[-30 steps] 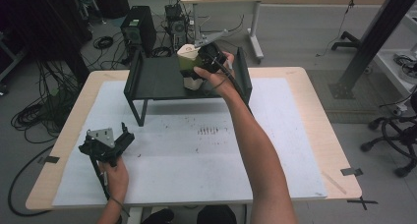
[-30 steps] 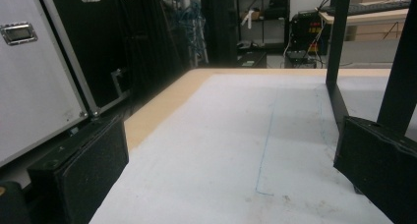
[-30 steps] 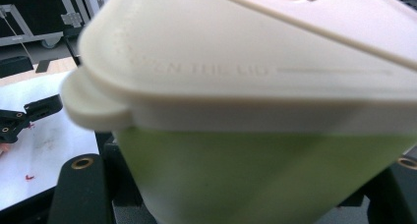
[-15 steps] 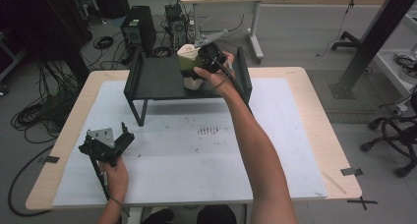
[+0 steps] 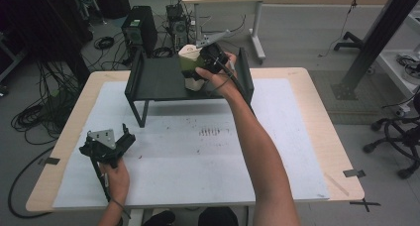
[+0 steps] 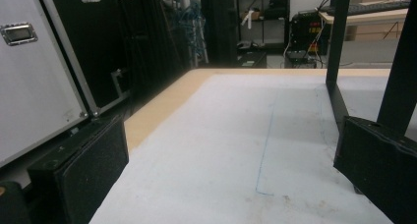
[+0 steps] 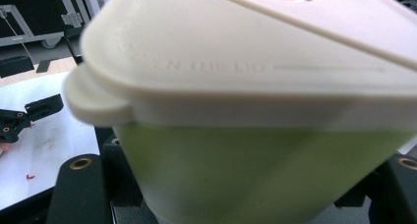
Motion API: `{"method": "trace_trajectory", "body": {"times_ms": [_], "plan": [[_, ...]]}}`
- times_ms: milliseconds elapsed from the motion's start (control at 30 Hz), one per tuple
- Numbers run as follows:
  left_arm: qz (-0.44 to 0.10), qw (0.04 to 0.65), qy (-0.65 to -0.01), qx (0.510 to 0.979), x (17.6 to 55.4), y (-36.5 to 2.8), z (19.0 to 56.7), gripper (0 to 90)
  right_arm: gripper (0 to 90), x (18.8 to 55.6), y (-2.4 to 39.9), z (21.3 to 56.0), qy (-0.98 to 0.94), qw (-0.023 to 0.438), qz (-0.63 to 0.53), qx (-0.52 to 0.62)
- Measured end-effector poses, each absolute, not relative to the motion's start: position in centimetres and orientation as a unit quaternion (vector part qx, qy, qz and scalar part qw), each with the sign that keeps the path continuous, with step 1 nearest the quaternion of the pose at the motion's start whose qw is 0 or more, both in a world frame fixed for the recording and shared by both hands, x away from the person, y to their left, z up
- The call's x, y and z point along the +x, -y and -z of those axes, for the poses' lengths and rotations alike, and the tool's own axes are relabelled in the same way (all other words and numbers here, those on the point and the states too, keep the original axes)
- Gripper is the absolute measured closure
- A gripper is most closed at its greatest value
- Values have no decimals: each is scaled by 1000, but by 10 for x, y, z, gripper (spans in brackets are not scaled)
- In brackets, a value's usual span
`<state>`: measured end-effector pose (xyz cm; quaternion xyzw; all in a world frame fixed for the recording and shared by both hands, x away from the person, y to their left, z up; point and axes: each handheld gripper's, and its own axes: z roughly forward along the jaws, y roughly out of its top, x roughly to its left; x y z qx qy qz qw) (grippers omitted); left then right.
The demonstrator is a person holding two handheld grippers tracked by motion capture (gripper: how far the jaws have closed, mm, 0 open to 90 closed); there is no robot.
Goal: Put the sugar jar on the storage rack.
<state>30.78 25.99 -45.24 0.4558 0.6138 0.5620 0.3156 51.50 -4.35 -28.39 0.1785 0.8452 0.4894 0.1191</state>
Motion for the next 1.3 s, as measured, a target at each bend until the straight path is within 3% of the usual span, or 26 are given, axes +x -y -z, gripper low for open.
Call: {"method": "trace_trajectory", "body": {"times_ms": [167, 333, 500, 1300], "plan": [[-562, 317, -614, 455, 308, -260, 452, 2, 265, 515, 44, 284, -845, 119, -489, 179], [-562, 316, -614, 455, 308, -260, 452, 2, 141, 514, 45, 285, -844, 120, -487, 189], [-562, 315, -613, 456, 308, -260, 452, 2, 85, 510, 50, 283, -846, 118, -482, 194], [-568, 314, -607, 459, 308, -257, 453, 2, 39, 459, 85, 270, -848, 137, -474, 193]]}}
